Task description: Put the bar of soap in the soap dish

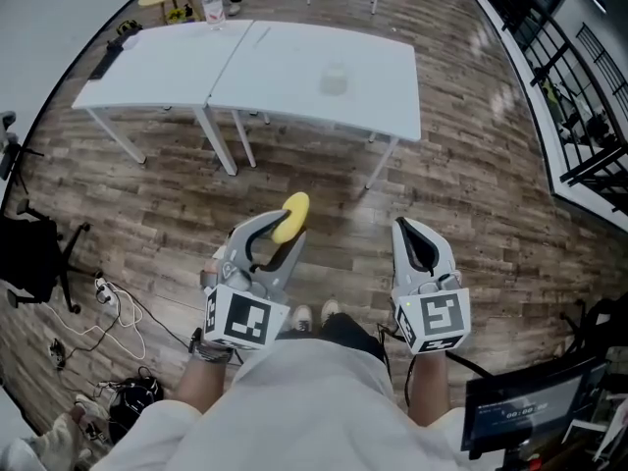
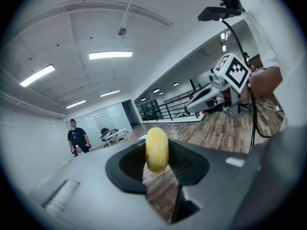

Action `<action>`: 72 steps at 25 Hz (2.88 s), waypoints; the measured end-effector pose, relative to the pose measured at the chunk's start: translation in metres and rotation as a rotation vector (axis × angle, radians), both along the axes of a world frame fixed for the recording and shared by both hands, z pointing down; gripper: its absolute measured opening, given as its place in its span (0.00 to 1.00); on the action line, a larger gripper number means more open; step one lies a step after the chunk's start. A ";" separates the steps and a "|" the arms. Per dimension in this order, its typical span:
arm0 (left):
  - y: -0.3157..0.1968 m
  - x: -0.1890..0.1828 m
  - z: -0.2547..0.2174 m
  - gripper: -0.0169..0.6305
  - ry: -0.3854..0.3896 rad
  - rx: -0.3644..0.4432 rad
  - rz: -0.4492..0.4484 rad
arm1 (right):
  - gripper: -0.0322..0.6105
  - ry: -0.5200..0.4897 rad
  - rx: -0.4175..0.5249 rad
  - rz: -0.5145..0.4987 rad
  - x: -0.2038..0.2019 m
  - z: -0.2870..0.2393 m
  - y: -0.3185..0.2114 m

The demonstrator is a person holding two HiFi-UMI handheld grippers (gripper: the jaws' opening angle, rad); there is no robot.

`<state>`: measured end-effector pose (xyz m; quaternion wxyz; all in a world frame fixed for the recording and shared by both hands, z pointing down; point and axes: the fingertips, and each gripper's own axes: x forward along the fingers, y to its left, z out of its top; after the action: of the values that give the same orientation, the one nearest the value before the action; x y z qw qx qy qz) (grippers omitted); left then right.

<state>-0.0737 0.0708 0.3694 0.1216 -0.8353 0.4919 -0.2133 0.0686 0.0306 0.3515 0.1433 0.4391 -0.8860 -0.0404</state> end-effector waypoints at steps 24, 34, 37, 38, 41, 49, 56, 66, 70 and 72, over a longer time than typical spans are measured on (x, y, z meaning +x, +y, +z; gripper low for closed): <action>-0.083 0.014 -0.004 0.23 -0.024 -0.002 -0.058 | 0.05 0.004 0.050 -0.028 0.013 -0.004 -0.095; -0.111 0.026 -0.012 0.23 -0.015 -0.006 -0.095 | 0.05 -0.026 0.026 -0.036 0.028 -0.001 -0.127; -0.114 0.031 -0.013 0.23 -0.015 -0.010 -0.106 | 0.05 -0.032 0.017 -0.047 0.031 -0.001 -0.133; -0.115 0.032 -0.013 0.23 -0.015 -0.011 -0.110 | 0.05 -0.033 0.014 -0.052 0.031 0.000 -0.135; -0.115 0.032 -0.005 0.23 -0.032 -0.011 -0.116 | 0.05 -0.037 0.004 -0.068 0.031 0.004 -0.139; -0.119 0.034 0.000 0.23 -0.051 -0.013 -0.128 | 0.05 -0.046 -0.022 -0.076 0.033 0.007 -0.151; -0.129 0.032 0.002 0.23 -0.041 -0.018 -0.134 | 0.05 -0.050 -0.031 -0.071 0.033 0.010 -0.160; -0.155 0.027 -0.002 0.23 -0.033 -0.014 -0.114 | 0.05 -0.049 -0.048 -0.041 0.034 0.010 -0.180; -0.166 0.021 0.001 0.23 -0.030 -0.025 -0.110 | 0.05 -0.047 -0.050 -0.033 0.028 0.010 -0.190; -0.173 0.018 0.002 0.23 -0.025 -0.021 -0.107 | 0.05 -0.042 -0.051 -0.030 0.026 0.011 -0.196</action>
<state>-0.0554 -0.1018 0.3710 0.1072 -0.8065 0.5318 -0.2351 0.0946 -0.1658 0.3630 0.1352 0.4229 -0.8960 -0.0108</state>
